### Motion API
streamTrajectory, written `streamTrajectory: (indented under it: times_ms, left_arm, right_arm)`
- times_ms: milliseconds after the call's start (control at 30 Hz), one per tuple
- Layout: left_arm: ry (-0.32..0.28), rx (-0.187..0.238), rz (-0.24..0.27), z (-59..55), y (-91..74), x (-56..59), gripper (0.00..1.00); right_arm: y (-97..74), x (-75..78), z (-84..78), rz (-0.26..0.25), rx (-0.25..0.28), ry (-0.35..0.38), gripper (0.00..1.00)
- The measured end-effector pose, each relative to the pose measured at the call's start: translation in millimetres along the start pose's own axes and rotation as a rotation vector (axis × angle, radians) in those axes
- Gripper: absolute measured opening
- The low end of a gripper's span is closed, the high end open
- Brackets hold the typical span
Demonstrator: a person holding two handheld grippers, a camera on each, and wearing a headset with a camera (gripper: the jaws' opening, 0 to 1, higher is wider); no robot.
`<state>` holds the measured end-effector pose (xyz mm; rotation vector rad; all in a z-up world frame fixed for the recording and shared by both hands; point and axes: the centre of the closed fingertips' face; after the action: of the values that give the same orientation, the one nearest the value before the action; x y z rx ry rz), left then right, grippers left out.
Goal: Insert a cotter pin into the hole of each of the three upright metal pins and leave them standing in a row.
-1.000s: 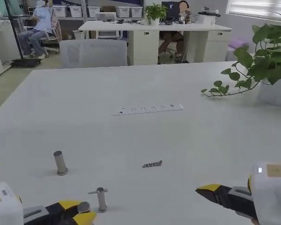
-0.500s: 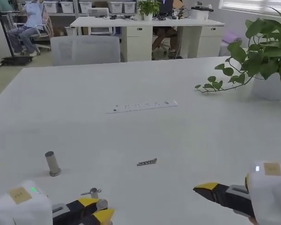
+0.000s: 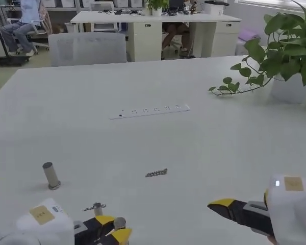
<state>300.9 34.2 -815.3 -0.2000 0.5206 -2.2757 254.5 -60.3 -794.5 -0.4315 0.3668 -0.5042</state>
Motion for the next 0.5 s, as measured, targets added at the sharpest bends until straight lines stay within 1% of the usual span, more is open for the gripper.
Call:
streamTrajectory:
  times_ms: [267, 333, 500]
  left_arm:
    - [0.007, -0.013, 0.0, -6.3, 1.4, 0.4, 0.11]
    - [-0.011, -0.007, -0.001, -5.8, 3.0, -0.2, 0.11]
    - [0.004, -0.002, -0.013, -5.8, 1.6, 1.6, 0.11]
  right_arm:
    - [0.0, 0.4, -1.3, -0.001, 0.003, 0.007, 0.84]
    - [0.2, 0.5, -1.7, -0.001, 0.003, 0.009, 0.84]
    - [1.0, -0.1, -2.6, 0.002, 0.001, 0.012, 0.84]
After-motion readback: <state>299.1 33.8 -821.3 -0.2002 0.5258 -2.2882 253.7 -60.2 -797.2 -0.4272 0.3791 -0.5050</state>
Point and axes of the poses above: the centre of the closed fingertips' face, and the gripper's own axes: y roughly forward along the fingers, x roughly to its right, z roughly out of its top, and after that the axes turned 9 degrees about z, right-handed
